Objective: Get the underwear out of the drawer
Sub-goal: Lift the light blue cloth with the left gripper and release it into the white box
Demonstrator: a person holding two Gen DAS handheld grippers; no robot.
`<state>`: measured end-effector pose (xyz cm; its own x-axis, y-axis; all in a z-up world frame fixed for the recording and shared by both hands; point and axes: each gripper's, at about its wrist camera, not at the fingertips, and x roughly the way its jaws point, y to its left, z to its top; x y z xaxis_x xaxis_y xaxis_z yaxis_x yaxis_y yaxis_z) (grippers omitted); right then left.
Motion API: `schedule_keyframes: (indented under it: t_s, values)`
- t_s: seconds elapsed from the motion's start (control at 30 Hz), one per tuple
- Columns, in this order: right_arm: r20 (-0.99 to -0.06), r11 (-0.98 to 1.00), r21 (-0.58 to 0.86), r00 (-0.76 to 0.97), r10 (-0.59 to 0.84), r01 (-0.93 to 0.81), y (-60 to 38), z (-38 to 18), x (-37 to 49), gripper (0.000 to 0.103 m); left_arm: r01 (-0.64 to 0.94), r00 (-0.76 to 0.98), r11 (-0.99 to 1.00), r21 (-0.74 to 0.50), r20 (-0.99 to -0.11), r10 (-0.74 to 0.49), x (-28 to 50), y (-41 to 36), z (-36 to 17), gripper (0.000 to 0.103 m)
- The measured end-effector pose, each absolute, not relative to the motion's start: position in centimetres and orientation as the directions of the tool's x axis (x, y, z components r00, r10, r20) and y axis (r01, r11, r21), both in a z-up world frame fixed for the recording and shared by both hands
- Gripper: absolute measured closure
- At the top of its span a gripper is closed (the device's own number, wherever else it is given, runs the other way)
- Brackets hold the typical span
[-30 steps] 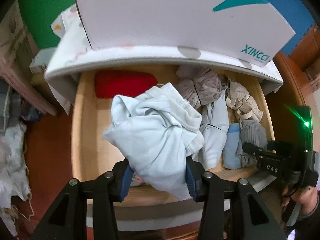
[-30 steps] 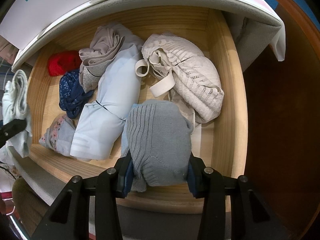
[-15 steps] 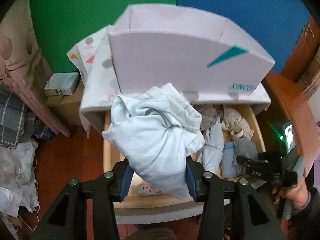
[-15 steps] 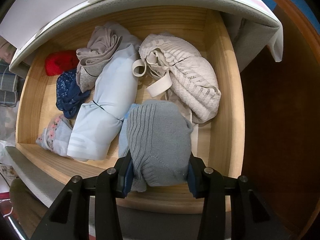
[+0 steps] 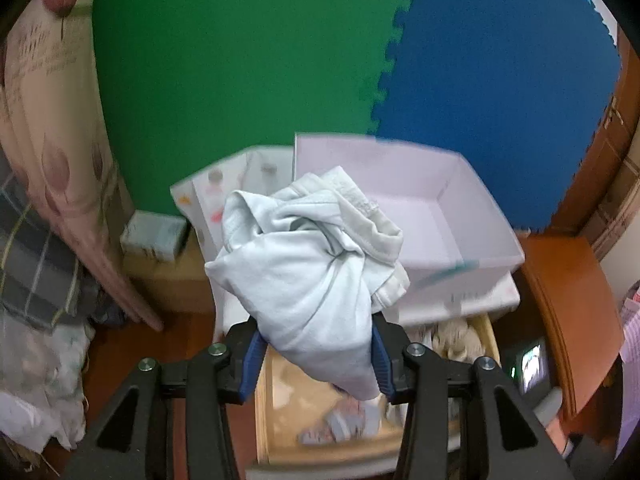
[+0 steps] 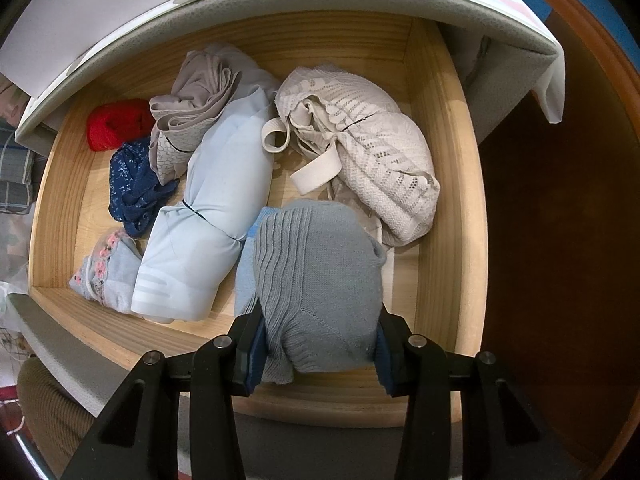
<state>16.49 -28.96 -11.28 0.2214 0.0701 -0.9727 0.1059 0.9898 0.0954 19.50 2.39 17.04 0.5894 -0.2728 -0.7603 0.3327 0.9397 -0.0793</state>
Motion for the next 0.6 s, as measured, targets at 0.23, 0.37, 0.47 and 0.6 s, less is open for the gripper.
schedule_keyframes:
  t_s: [0.23, 0.37, 0.47, 0.6]
  values:
    - [-0.972, 0.987, 0.113, 0.220, 0.086, 0.115, -29.4, -11.3, 16.4, 0.062, 0.372, 0.588, 0.927, -0.041, -0.762, -0.269, 25.2, -1.2, 17.9, 0.057]
    - [-0.971, 0.986, 0.122, 0.218, 0.095, 0.116, -29.7, -11.4, 16.5, 0.062, 0.366, 0.560, 0.931, -0.008, -0.796, -0.227, 28.3, -3.6, 15.9, 0.057]
    - [-0.971, 0.985, 0.126, 0.218, 0.098, 0.115, -29.9, -11.5, 16.5, 0.062, 0.369, 0.541, 0.929, -0.018, -0.808, -0.231, 29.8, -4.9, 14.5, 0.057]
    - [-0.970, 0.983, 0.142, 0.216, 0.114, 0.119, -30.3, -11.6, 16.6, 0.061, 0.366, 0.507, 0.931, 0.014, -0.842, -0.187, 31.0, -6.2, 12.0, 0.057]
